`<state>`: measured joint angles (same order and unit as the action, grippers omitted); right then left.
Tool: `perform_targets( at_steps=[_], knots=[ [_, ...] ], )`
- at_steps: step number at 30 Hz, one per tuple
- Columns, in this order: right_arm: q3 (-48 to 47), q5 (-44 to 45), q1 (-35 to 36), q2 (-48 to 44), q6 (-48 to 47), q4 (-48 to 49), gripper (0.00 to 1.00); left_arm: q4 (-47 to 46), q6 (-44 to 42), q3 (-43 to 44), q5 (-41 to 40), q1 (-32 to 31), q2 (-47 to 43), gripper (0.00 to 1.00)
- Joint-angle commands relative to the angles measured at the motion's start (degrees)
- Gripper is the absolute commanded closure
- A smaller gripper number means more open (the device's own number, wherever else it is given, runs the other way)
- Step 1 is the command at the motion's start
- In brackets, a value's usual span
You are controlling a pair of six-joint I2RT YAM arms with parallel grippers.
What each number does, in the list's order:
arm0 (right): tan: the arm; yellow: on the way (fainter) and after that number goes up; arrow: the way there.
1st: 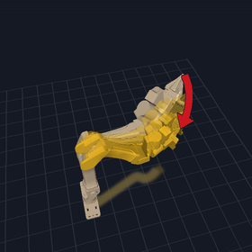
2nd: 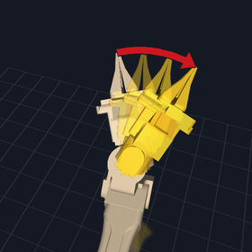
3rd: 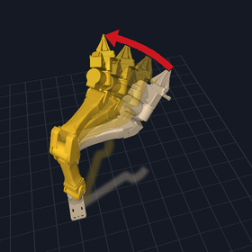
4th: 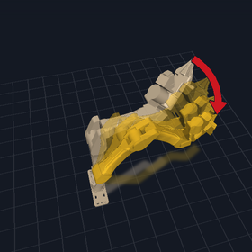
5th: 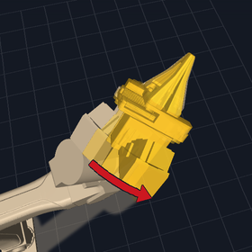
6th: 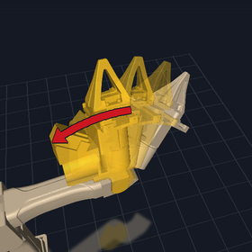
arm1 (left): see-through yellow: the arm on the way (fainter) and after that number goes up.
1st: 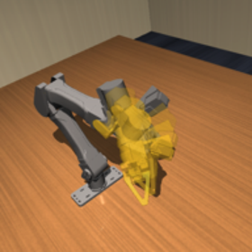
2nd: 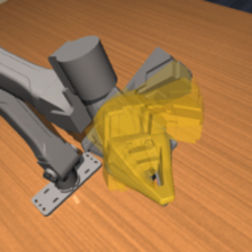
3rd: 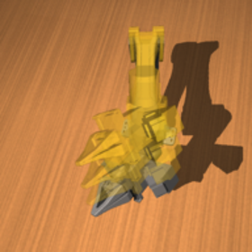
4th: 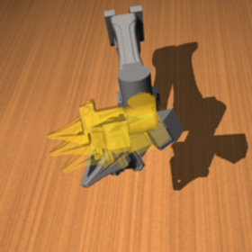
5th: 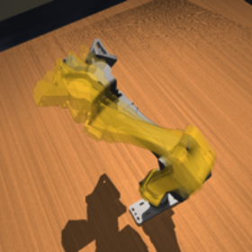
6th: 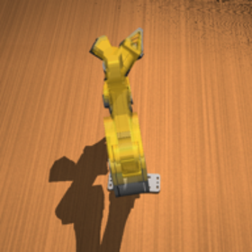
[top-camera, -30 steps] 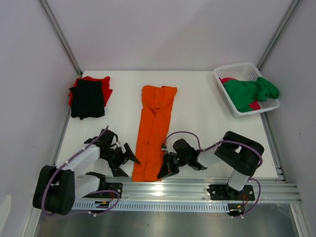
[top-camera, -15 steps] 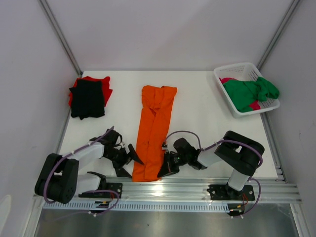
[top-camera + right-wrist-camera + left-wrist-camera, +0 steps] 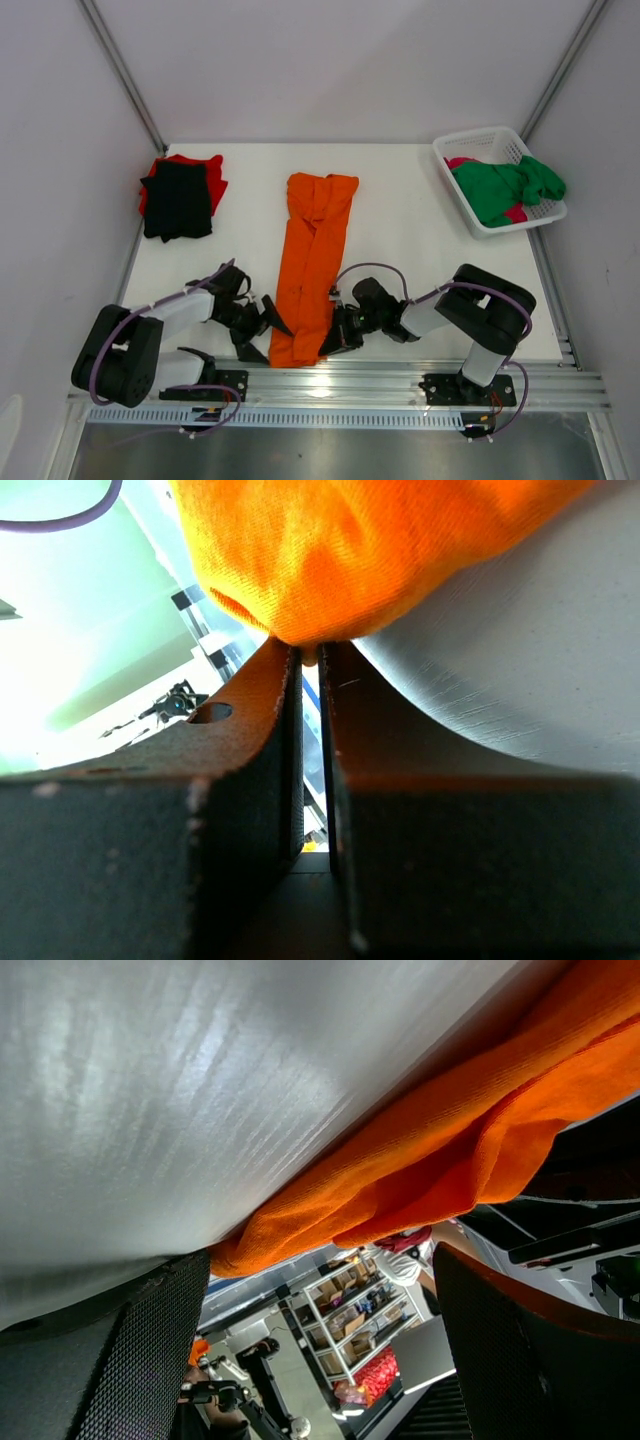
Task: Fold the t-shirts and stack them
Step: Grab the bottom of the folded rectangular tshirt with both arms
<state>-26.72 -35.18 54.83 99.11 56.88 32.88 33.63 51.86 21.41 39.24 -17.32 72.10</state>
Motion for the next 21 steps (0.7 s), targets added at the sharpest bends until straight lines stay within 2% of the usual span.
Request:
perform_targets(
  at_steps=[1,4,7,8,10,11,14,15,16,17,21],
  knots=[
    [-1.1,3.2,-0.8,0.7,-0.6,1.8,1.00,-7.7,0.5,-1.4,-1.5,-1.2,2.2,0.06],
    [-1.2,3.3,-0.8,0.6,-0.5,1.7,1.00,-10.9,1.1,-1.3,-1.4,-2.1,2.8,0.08],
    [-1.2,3.3,-0.8,0.5,-0.7,1.4,1.00,-12.9,1.2,-1.5,-1.3,-2.5,3.4,0.16],
    [-1.2,3.3,-0.9,0.5,-0.8,1.1,1.00,-13.1,1.1,-1.5,-1.2,-2.5,3.6,0.26],
    [-1.1,3.4,-0.8,0.1,-0.9,0.9,1.00,-14.2,1.1,-1.5,-0.6,-2.6,4.0,0.37],
    [-1.1,3.5,-0.9,-0.1,-0.9,0.7,1.00,-14.5,1.1,-1.6,-0.4,-2.6,4.4,0.51],
    [-0.9,3.6,-1.0,-0.2,-1.0,0.6,1.00,-15.1,1.0,-1.7,-0.1,-2.7,4.6,0.77],
    [-0.9,3.6,-1.0,-0.2,-0.9,0.6,1.00,-15.2,0.9,-1.8,0.0,-2.7,4.8,0.82],
    [-1.0,3.6,-1.0,-0.1,-0.8,0.6,1.00,-14.8,0.7,-1.6,-0.1,-2.7,5.0,0.97],
    [-0.9,3.5,-1.0,-0.1,-0.8,0.7,1.00,-14.6,0.5,-1.5,-0.3,-2.7,5.0,0.99],
    [-1.1,3.6,-1.0,-0.5,-1.1,0.3,1.00,-13.0,-0.2,-0.8,-0.8,-2.7,4.7,0.99]
  ],
)
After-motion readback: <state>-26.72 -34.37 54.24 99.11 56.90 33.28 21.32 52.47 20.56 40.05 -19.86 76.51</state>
